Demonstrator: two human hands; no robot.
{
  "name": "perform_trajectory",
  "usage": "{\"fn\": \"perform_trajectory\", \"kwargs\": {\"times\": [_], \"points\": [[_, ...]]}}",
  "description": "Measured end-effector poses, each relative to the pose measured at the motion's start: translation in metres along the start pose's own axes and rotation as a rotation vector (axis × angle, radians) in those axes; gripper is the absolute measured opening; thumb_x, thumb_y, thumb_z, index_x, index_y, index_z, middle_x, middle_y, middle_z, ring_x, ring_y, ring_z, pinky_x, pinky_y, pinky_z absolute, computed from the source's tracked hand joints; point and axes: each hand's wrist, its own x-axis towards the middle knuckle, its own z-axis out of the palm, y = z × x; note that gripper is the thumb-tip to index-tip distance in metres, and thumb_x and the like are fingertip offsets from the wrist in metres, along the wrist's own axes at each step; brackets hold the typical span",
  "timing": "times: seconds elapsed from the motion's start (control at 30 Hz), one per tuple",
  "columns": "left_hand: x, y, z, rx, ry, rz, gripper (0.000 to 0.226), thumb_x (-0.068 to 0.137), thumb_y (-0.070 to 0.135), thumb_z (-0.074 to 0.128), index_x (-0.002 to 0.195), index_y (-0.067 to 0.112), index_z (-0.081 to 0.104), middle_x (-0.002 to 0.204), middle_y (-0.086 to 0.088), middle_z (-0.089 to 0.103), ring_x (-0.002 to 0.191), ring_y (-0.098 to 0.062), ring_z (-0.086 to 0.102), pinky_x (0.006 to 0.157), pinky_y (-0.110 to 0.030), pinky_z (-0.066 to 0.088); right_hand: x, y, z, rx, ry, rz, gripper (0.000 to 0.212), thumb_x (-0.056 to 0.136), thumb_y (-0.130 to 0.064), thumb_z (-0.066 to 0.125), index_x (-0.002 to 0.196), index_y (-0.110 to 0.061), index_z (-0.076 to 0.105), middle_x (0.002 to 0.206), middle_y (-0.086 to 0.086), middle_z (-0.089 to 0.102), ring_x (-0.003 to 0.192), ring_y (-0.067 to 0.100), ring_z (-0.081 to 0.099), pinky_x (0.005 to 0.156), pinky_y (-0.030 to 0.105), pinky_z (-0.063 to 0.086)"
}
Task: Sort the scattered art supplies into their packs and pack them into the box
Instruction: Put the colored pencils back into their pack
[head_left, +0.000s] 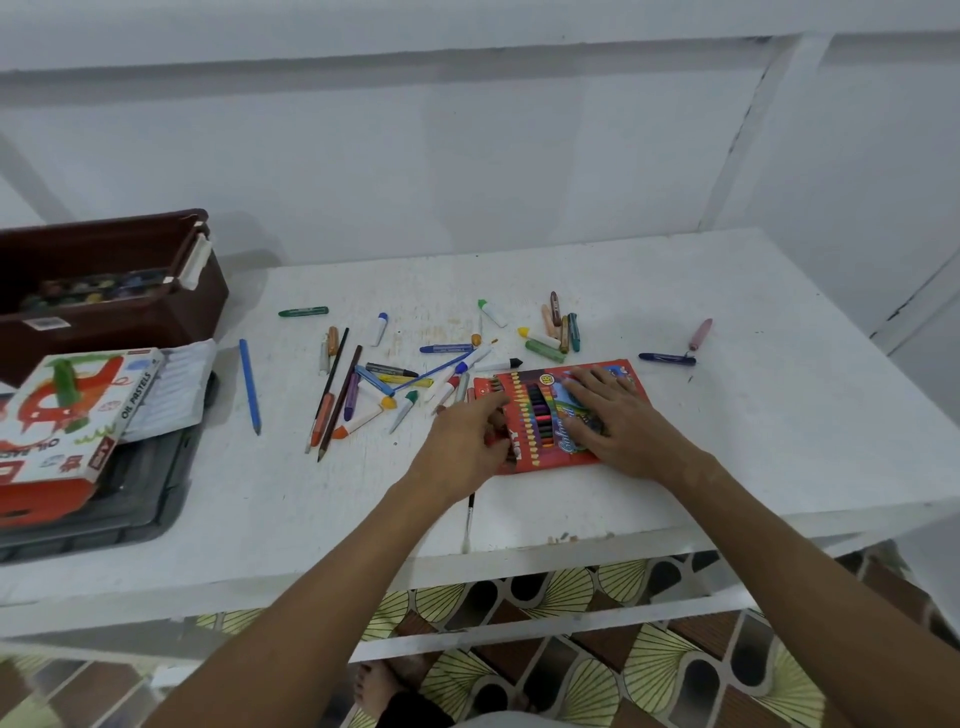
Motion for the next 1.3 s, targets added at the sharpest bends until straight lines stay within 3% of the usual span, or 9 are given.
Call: {"fn": "perform_trajectory", "kwargs": {"times": [0.13,0.43,0.57,0.7,0.8,0.9,1.07,1.3], "points": [[0.006,-0.018,-0.002,0.248,0.001,-0.049,0.027,0.087,0.035,0.062,0.11,0.024,0.067,0.097,0.002,0.051,0.099,-0.017,0.05,0.084,-0.033,0.044,0.001,-0.001,0.002,-0.012,-0.001,0.005,0.077,0.086,-0.065,0.019,0.151,-0.026,0.014,0.159,-0.003,0.012,0.147,0.015,0.002,0.114,0.029,-0.003],[0.007,-0.02,0.007,0.253,-0.08,0.044,0.029,0.093,0.038,0.056,0.118,0.03,0.068,0.114,0.001,0.058,0.109,-0.018,0.052,0.088,-0.035,0.046,0.001,-0.004,0.005,-0.095,0.006,0.002,0.078,0.086,-0.068,0.015,0.151,-0.025,0.01,0.16,-0.003,0.006,0.147,0.014,-0.003,0.114,0.03,-0.008],[0.003,-0.022,-0.008,0.201,0.019,-0.025,0.028,0.093,0.036,0.056,0.116,0.025,0.068,0.101,-0.004,0.053,0.101,-0.019,0.05,0.087,-0.037,0.046,0.005,-0.006,0.007,-0.144,-0.019,0.0,0.088,0.079,-0.074,-0.001,0.152,-0.025,0.003,0.16,-0.002,0.0,0.146,0.016,-0.007,0.117,0.034,-0.006],[0.002,-0.058,-0.05,0.234,0.189,-0.218,0.025,0.09,0.02,0.06,0.113,0.017,0.07,0.105,-0.011,0.058,0.096,-0.025,0.057,0.085,-0.031,0.045,0.009,-0.013,0.009,-0.176,-0.023,-0.003,0.093,0.076,-0.077,-0.011,0.152,-0.024,-0.002,0.16,-0.002,-0.006,0.146,0.016,-0.01,0.117,0.036,-0.007],[-0.007,-0.092,-0.084,0.382,0.161,-0.451,0.022,0.089,0.022,0.059,0.104,0.014,0.071,0.096,-0.01,0.062,0.084,-0.024,0.06,0.075,-0.031,0.05,0.012,-0.016,0.01,-0.17,-0.015,0.004,0.084,0.081,-0.069,-0.004,0.152,-0.024,-0.002,0.16,-0.002,-0.007,0.146,0.016,-0.011,0.116,0.035,-0.009],[-0.022,-0.104,-0.1,0.372,0.089,-0.584,0.014,0.085,0.024,0.063,0.095,0.015,0.068,0.084,-0.001,0.061,0.074,-0.017,0.055,0.066,-0.026,0.044,0.015,-0.017,0.011,-0.191,-0.023,0.01,0.079,0.084,-0.064,0.0,0.151,-0.024,-0.004,0.16,-0.002,-0.007,0.146,0.016,-0.011,0.117,0.036,-0.008],[-0.039,-0.104,-0.096,0.309,0.123,-0.576,0.022,0.078,0.029,0.071,0.094,0.018,0.06,0.085,0.0,0.058,0.073,-0.015,0.053,0.064,-0.026,0.041,0.016,-0.02,0.012,-0.201,0.0,0.008,0.077,0.086,-0.062,0.005,0.152,-0.024,-0.001,0.16,-0.001,-0.004,0.146,0.016,-0.009,0.116,0.036,-0.008],[-0.049,-0.104,-0.084,0.406,0.199,-0.55,0.019,0.084,0.022,0.06,0.096,0.008,0.064,0.077,-0.001,0.056,0.065,-0.015,0.052,0.053,-0.025,0.038,0.015,-0.022,0.012,-0.183,0.032,0.007,0.08,0.085,-0.066,0.004,0.152,-0.023,0.006,0.16,0.0,0.003,0.147,0.017,-0.003,0.117,0.036,-0.004]]}}
